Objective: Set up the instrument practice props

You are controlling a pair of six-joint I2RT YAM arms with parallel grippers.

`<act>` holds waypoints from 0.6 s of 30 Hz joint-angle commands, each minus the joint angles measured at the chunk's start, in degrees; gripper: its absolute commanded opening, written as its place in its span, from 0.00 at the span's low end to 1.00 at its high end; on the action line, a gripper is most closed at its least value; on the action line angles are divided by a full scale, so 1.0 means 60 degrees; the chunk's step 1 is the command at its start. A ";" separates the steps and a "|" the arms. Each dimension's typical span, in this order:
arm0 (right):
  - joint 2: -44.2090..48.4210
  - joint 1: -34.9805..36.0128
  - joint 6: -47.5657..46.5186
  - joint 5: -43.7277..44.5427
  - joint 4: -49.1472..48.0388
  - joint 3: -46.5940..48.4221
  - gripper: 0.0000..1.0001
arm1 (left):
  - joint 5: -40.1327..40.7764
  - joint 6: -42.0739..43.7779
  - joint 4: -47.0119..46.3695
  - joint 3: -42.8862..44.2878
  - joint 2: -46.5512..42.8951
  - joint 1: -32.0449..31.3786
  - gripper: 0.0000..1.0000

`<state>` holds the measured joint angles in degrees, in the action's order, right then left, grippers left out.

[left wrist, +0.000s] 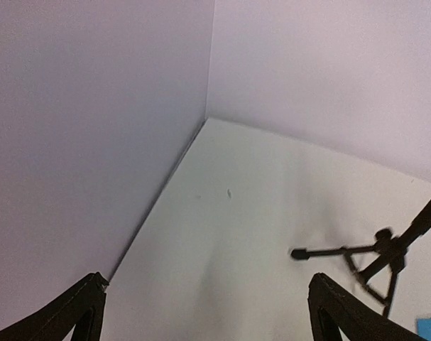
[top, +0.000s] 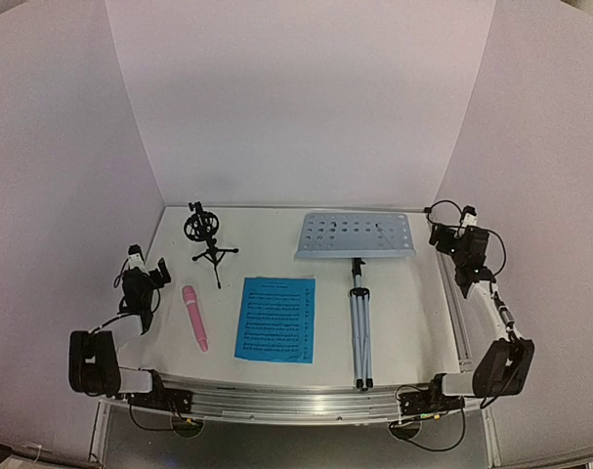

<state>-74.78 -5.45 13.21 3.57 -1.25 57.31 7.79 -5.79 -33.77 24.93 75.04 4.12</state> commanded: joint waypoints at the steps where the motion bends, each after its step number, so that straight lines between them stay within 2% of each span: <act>1: -0.0024 0.0948 0.0720 0.0323 0.4327 0.1828 0.91 | 0.0027 -0.0821 0.2460 0.1221 -0.2617 0.0020 1.00; 5: -0.0702 0.2996 0.1123 0.1782 0.6337 0.3372 0.90 | -0.0725 -0.1192 0.4257 0.2444 -0.3880 0.0008 1.00; 8: -0.1495 0.4100 0.2048 0.2242 0.7525 0.4358 0.86 | -0.2385 -0.1143 0.6052 0.3792 -0.4011 0.0003 1.00; 10: -0.2162 0.4923 0.2249 0.2504 0.8093 0.4747 0.85 | -0.3416 -0.1083 0.6644 0.4499 -0.4047 -0.0013 1.00; 12: -0.2791 0.5370 0.2506 0.2451 0.8478 0.5083 0.84 | -0.4760 -0.0684 0.6889 0.4858 -0.4178 -0.0053 1.00; 15: -0.3584 0.5644 0.3044 0.2154 0.8676 0.5308 0.79 | -0.7576 0.0314 0.7150 0.5142 -0.4482 -0.0336 1.00; 17: -0.4089 0.5789 0.3251 0.2031 0.8663 0.5450 0.76 | -0.8492 0.0873 0.7844 0.5453 -0.4479 -0.0968 1.00; 18: -0.4321 0.5847 0.3289 0.1924 0.8661 0.5544 0.74 | -0.8553 0.1690 0.8461 0.5668 -0.4339 -0.1471 1.00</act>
<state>-96.10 28.57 28.02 15.10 45.30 87.29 -25.46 -6.73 5.38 53.77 49.22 1.79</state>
